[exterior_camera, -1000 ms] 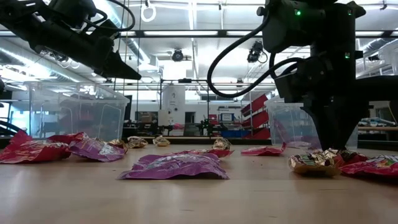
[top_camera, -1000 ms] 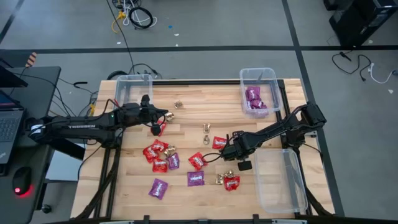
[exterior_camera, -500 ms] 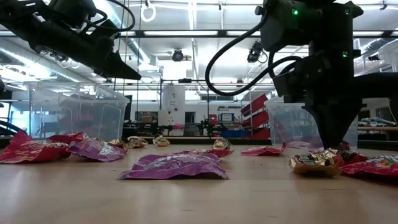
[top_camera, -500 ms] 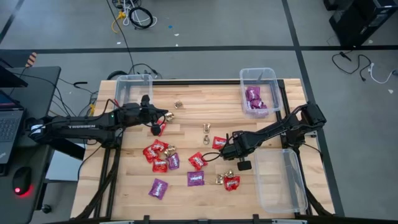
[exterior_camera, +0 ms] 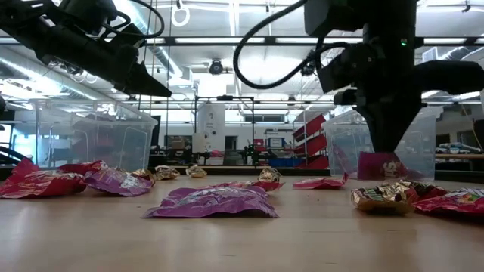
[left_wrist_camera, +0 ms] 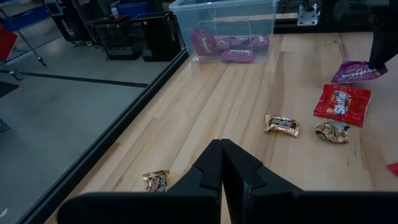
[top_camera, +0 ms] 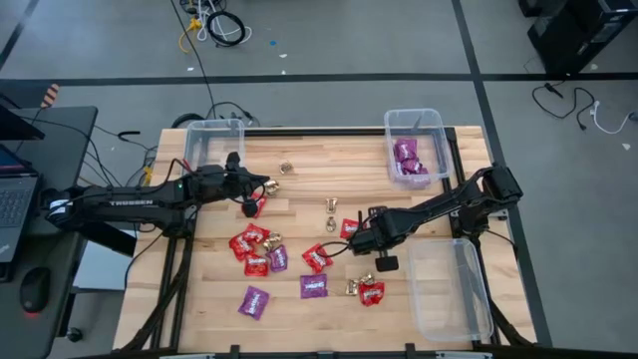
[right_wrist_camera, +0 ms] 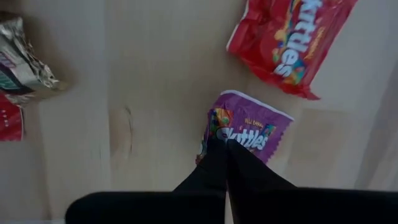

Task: Sort candy
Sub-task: Put the purple candy into the top right transparent bin

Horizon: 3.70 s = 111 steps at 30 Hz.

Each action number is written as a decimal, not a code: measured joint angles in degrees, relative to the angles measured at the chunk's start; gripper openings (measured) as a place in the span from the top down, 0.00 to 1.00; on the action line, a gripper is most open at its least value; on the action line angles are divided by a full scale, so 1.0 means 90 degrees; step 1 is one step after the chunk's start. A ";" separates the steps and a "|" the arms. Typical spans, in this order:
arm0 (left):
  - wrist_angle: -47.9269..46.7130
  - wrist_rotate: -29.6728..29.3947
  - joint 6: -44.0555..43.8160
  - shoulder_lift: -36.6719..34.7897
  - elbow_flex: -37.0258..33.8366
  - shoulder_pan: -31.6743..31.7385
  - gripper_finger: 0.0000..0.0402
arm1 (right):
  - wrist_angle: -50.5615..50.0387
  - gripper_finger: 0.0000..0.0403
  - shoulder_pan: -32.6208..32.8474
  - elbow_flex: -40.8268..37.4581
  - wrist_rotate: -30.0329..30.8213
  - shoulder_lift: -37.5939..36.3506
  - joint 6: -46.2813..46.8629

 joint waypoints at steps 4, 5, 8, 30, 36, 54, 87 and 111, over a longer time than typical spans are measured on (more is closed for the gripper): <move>0.0000 0.0000 0.0000 -0.0001 0.0000 0.0000 0.98 | -0.0172 1.00 0.0000 0.0110 0.0184 0.0000 0.0020; -0.0001 -0.0001 0.0000 -0.0001 0.0000 0.0000 0.98 | -0.0228 1.00 -0.0003 0.0141 0.0206 0.0000 0.0032; -0.0002 -0.0002 0.0000 -0.0001 0.0000 -0.0002 0.98 | -0.0458 1.00 -0.0012 0.0208 0.0316 0.0000 0.0051; -0.0097 -0.0002 0.0000 0.0000 0.0000 0.0000 0.98 | 0.0269 0.79 0.0155 -0.0194 0.0100 -0.0092 0.0381; -0.0100 0.0000 0.0000 0.0000 0.0000 -0.0001 0.98 | 0.0795 0.64 0.0155 -0.0398 0.0109 -0.0092 0.0564; -0.0104 0.0000 -0.0001 0.0000 0.0000 -0.0002 0.98 | 0.1373 0.65 -0.0005 -0.1099 0.0035 -0.0111 0.0782; -0.0194 -0.0002 0.0013 0.0001 0.0000 -0.0001 0.98 | -0.0211 1.00 -0.0100 0.0110 0.0327 -0.0132 0.0777; -0.0143 -0.0002 0.0021 0.0002 0.0000 -0.0002 0.98 | -0.2345 1.00 -0.2546 0.1224 0.1610 -0.3016 0.2581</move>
